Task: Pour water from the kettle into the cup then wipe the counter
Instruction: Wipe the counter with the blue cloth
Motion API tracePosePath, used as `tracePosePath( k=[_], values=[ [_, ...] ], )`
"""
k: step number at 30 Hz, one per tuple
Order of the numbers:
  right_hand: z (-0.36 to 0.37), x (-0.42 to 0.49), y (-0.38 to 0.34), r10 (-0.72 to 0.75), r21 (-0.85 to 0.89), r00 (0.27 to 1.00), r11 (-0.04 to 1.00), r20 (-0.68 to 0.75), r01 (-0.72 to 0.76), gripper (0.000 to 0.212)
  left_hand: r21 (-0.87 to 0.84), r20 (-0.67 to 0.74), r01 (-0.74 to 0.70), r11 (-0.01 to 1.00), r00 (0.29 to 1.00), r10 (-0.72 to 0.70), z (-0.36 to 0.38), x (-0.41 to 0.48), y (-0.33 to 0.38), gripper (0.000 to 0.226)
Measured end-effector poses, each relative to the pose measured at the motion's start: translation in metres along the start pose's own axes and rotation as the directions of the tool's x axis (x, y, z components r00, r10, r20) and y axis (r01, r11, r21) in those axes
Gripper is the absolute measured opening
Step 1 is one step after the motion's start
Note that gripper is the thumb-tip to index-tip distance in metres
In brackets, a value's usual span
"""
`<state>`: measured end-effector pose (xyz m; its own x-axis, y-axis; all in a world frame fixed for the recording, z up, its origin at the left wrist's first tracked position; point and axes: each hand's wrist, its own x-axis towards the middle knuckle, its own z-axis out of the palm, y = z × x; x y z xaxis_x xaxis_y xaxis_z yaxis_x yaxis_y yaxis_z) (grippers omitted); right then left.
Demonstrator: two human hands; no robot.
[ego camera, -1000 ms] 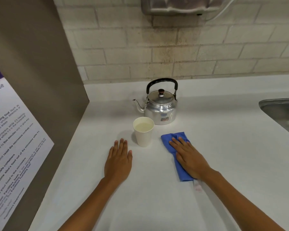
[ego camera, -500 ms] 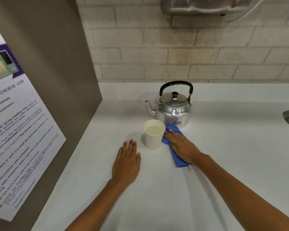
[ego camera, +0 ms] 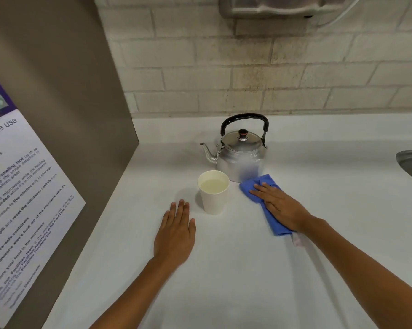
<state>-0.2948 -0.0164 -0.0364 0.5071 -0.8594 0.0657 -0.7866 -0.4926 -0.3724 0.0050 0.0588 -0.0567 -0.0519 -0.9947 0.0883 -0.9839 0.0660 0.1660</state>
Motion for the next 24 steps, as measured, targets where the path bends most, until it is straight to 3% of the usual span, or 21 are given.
tracePosePath(
  k=[4,10,13,16,18,21,24],
  values=[
    [0.008,0.002,-0.026,0.171,-0.124,0.984,0.977,-0.051,-0.176,0.046,0.002,0.005,-0.011,1.000,1.000,0.011,-0.001,0.000,0.000,0.053],
    [0.025,-0.028,-0.046,-0.039,-0.099,0.999,0.994,-0.038,0.035,0.048,-0.020,0.000,-0.010,1.000,1.000,0.010,-0.002,0.000,0.000,0.054],
    [0.003,-0.021,-0.009,0.151,-0.100,0.986,0.983,-0.065,-0.157,0.047,-0.034,0.003,-0.007,0.999,1.000,0.007,-0.004,-0.001,-0.001,0.053],
    [-0.007,-0.011,0.005,0.401,-0.143,0.910,0.900,-0.101,-0.413,0.048,-0.032,0.012,-0.004,0.999,1.000,0.004,-0.006,-0.002,-0.001,0.053],
    [0.001,-0.010,-0.006,0.465,-0.200,0.877,0.854,-0.118,-0.480,0.049,-0.033,0.021,-0.007,0.999,1.000,0.008,-0.006,-0.002,0.000,0.053],
    [0.020,-0.027,-0.042,0.365,-0.219,0.912,0.889,-0.188,-0.401,0.049,-0.044,0.016,-0.007,0.999,1.000,0.008,-0.003,0.001,0.001,0.053],
    [0.039,-0.053,-0.077,0.103,-0.194,0.983,0.972,-0.149,-0.131,0.050,-0.040,0.003,-0.010,0.999,1.000,0.010,0.000,0.002,0.000,0.053]
  ],
)
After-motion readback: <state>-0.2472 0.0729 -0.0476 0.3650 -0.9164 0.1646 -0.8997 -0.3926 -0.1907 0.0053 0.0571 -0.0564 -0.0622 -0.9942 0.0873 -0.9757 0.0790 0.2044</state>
